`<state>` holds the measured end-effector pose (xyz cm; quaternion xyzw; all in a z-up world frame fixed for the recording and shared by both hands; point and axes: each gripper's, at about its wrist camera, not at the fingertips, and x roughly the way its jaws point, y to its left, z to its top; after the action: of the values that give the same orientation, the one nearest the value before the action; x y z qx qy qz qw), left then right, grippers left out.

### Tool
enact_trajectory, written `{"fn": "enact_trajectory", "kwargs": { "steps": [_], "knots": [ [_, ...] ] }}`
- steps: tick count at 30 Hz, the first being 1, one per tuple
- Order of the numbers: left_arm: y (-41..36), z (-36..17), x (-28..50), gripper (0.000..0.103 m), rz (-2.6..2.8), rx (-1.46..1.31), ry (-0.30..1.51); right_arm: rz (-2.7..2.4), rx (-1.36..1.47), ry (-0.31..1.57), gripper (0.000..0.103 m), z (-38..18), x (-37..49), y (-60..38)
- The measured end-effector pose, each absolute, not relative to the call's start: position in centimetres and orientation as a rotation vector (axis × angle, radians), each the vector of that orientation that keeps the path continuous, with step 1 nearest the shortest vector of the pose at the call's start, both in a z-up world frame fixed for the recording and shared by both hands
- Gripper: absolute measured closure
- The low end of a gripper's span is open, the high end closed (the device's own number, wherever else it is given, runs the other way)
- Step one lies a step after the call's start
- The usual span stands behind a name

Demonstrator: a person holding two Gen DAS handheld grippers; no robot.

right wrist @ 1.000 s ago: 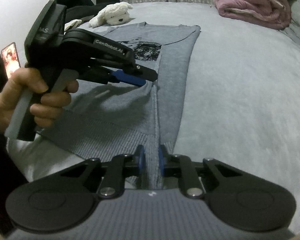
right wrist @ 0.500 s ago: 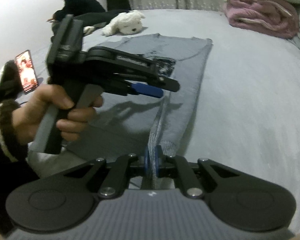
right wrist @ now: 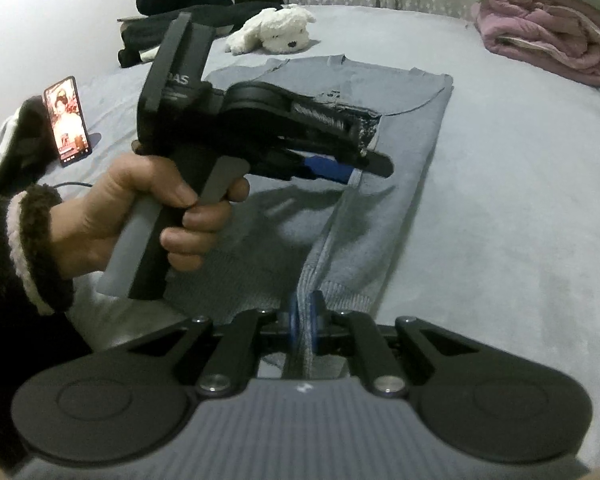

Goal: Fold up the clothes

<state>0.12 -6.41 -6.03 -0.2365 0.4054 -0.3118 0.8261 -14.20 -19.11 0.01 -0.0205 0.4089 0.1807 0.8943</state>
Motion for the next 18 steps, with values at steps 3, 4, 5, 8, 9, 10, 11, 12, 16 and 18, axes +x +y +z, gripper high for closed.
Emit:
{"fn": "enact_trajectory", "kwargs": {
  "steps": [3, 4, 5, 8, 9, 10, 11, 12, 16, 18],
  "knots": [
    [-6.5, -5.6, -0.2, 0.100, -0.637, -0.463, 0.835, 0.377, -0.035, 0.866, 0.094, -0.1, -14.0, -18.8],
    [-6.5, -5.4, -0.3, 0.100, -0.628, -0.445, 0.824, 0.378, -0.032, 0.872, 0.094, -0.2, -13.9, -18.7],
    [-6.5, -5.2, -0.3, 0.100, -0.622, -0.426, 0.816, 0.379, -0.030, 0.878, 0.094, -0.2, -13.8, -18.6],
    [-6.4, -4.9, -0.3, 0.100, -0.609, -0.380, 0.810, 0.381, -0.022, 0.896, 0.094, -0.4, -13.5, -18.2],
    [-6.3, -4.9, -0.2, 0.100, -0.602, -0.370, 0.811, 0.382, -0.019, 0.902, 0.093, -0.4, -13.5, -18.1],
    [-6.2, -4.9, -0.2, 0.100, -0.596, -0.360, 0.812, 0.386, -0.015, 0.908, 0.091, -0.4, -13.4, -18.0],
    [-6.2, -4.9, -0.1, 0.100, -0.591, -0.351, 0.812, 0.403, -0.004, 0.914, 0.089, -0.5, -13.2, -17.8],
    [-6.1, -4.8, 0.0, 0.100, -0.586, -0.343, 0.814, 0.423, 0.009, 0.925, 0.086, -0.5, -13.1, -17.6],
    [-5.5, -4.7, 0.5, 0.096, -0.542, -0.333, 0.836, 0.510, 0.060, 0.980, 0.085, -0.9, -12.4, -17.2],
    [-5.0, -4.5, 0.7, 0.085, -0.519, -0.345, 0.830, 0.513, 0.077, 0.974, 0.085, -0.7, -12.1, -17.5]
  ]
}}
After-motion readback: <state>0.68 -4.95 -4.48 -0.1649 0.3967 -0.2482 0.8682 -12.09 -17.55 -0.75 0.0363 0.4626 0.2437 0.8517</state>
